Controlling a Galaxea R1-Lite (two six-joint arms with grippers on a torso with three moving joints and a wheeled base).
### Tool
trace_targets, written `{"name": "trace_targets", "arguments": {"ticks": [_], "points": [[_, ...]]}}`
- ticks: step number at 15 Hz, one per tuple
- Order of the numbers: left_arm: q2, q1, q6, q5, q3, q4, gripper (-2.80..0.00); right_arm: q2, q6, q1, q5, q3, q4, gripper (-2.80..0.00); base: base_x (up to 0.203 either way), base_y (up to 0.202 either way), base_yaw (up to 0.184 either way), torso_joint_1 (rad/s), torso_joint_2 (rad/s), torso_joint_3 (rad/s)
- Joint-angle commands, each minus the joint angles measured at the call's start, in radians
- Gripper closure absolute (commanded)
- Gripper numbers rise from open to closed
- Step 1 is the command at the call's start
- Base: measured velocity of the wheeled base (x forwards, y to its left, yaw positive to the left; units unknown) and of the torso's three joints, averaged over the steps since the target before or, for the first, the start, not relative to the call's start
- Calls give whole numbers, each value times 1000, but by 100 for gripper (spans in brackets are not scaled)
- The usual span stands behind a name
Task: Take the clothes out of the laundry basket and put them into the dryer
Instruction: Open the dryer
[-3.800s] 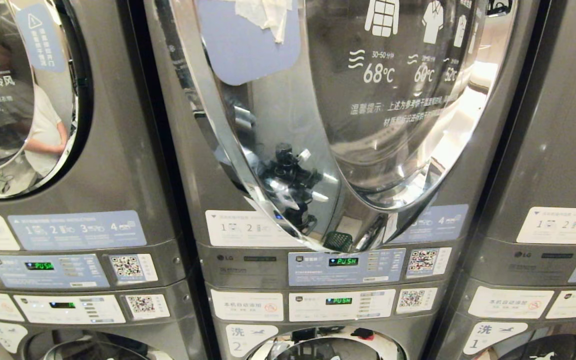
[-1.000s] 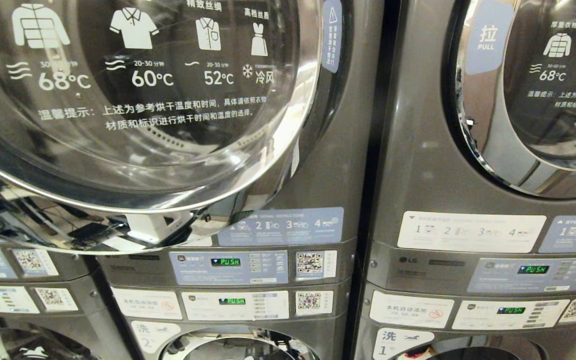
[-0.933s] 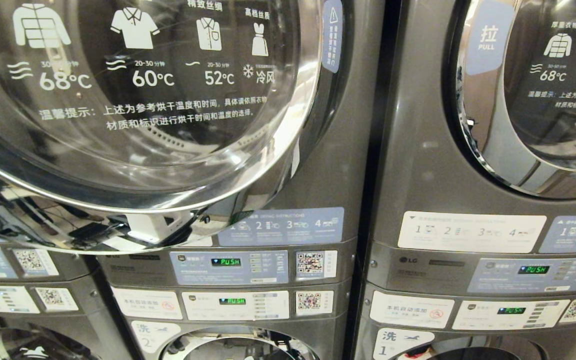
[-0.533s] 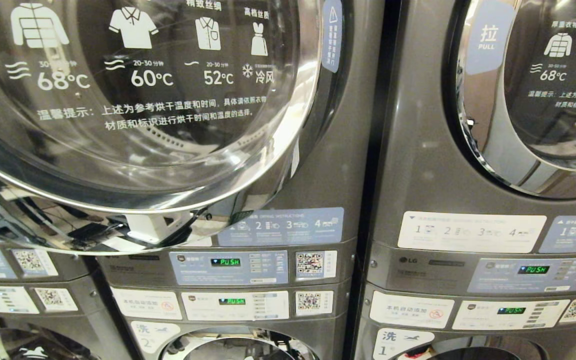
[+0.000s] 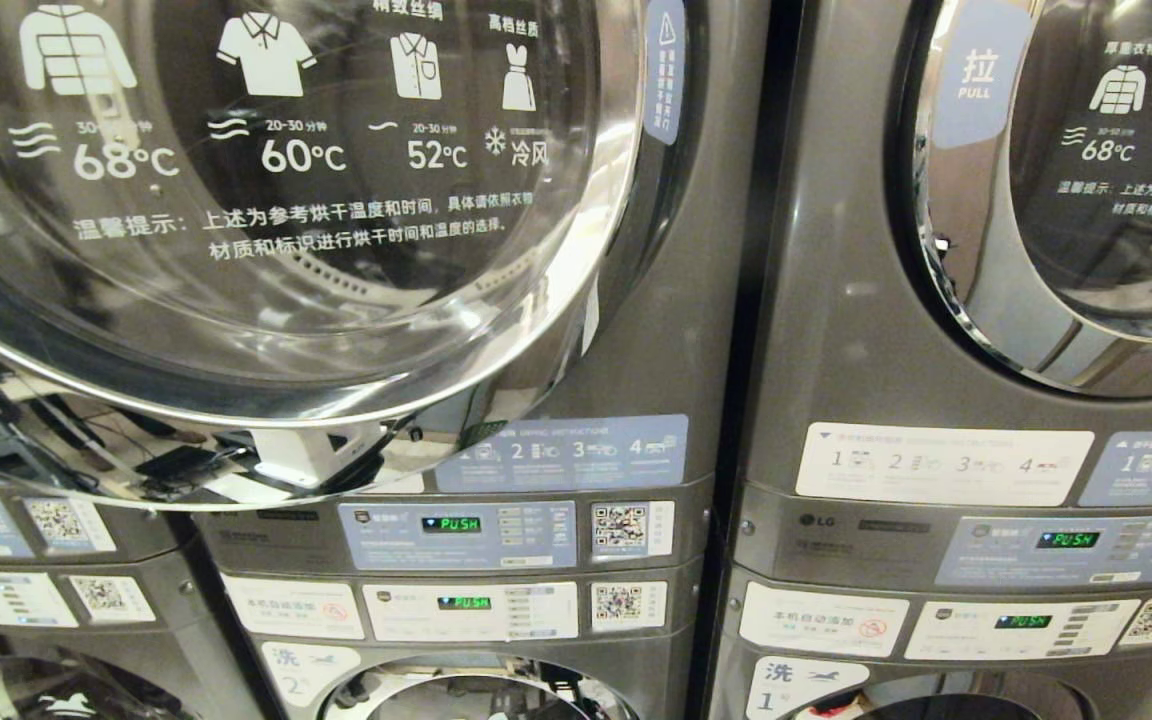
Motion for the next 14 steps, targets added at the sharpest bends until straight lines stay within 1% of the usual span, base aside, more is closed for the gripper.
{"name": "trace_targets", "arguments": {"ticks": [1,3,5,8,9,12,14], "points": [[-56,0,-3,-50,26,-5,0,1,-2,0,1,0,0,0,0,0,0,0,0,0],[-59,0,-4,-86,47,-43,0,1,-4,0,2,0,0,0,0,0,0,0,0,0],[-43,1,4,-88,68,-89,0,1,-4,0,3,0,0,0,0,0,0,0,0,0],[-50,-5,17,-94,78,-94,0,1,1,0,-1,0,0,0,0,0,0,0,0,0],[-60,-5,17,-109,83,-98,0,1,2,0,-1,0,0,0,0,0,0,0,0,0],[-111,-6,18,-187,102,-112,0,1,5,0,-2,0,0,0,0,0,0,0,0,0],[-140,-6,18,-222,105,-112,0,1,5,0,-2,0,0,0,0,0,0,0,0,0]]}}
